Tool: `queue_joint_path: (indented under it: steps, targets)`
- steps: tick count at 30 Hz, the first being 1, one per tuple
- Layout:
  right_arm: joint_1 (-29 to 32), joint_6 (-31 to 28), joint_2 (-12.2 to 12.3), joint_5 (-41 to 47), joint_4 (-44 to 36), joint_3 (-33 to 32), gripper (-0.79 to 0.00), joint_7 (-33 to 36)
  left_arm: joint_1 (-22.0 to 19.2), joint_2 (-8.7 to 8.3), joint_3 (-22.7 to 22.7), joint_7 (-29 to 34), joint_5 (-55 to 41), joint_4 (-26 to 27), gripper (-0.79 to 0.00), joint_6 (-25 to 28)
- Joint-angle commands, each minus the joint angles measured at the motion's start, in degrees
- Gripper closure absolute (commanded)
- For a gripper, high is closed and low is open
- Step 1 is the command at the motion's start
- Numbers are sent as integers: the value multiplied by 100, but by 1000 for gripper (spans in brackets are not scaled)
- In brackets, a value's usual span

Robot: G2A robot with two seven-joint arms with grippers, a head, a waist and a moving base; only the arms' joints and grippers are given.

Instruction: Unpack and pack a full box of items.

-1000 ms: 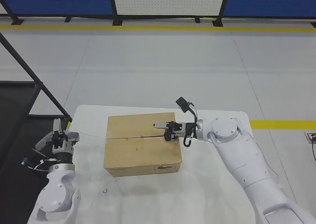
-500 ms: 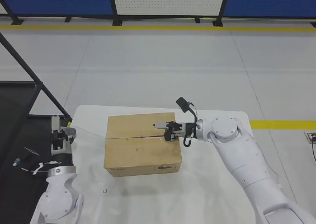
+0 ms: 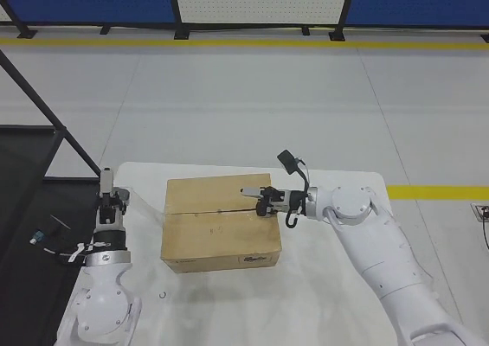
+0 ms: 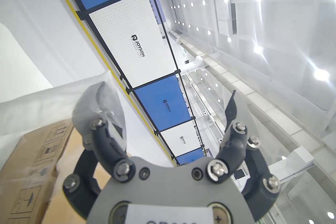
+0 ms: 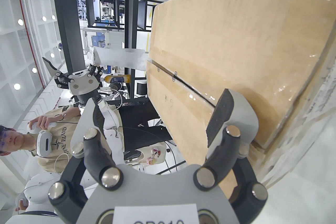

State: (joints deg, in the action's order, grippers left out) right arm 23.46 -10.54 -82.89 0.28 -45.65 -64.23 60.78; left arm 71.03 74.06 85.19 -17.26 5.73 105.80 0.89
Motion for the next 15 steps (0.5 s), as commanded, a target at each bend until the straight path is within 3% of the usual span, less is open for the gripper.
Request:
queue_joint_path:
  steps: [1, 15]
  targets:
    - [77, 72, 43, -37, -123, -71, -785, -50, -28, 9, -29, -2, 90, 14, -785, -32]
    - [340, 525, 172, -116, -603, -93, -785, 138, -179, 42, -377, 346, 1237, 39, -785, -195]
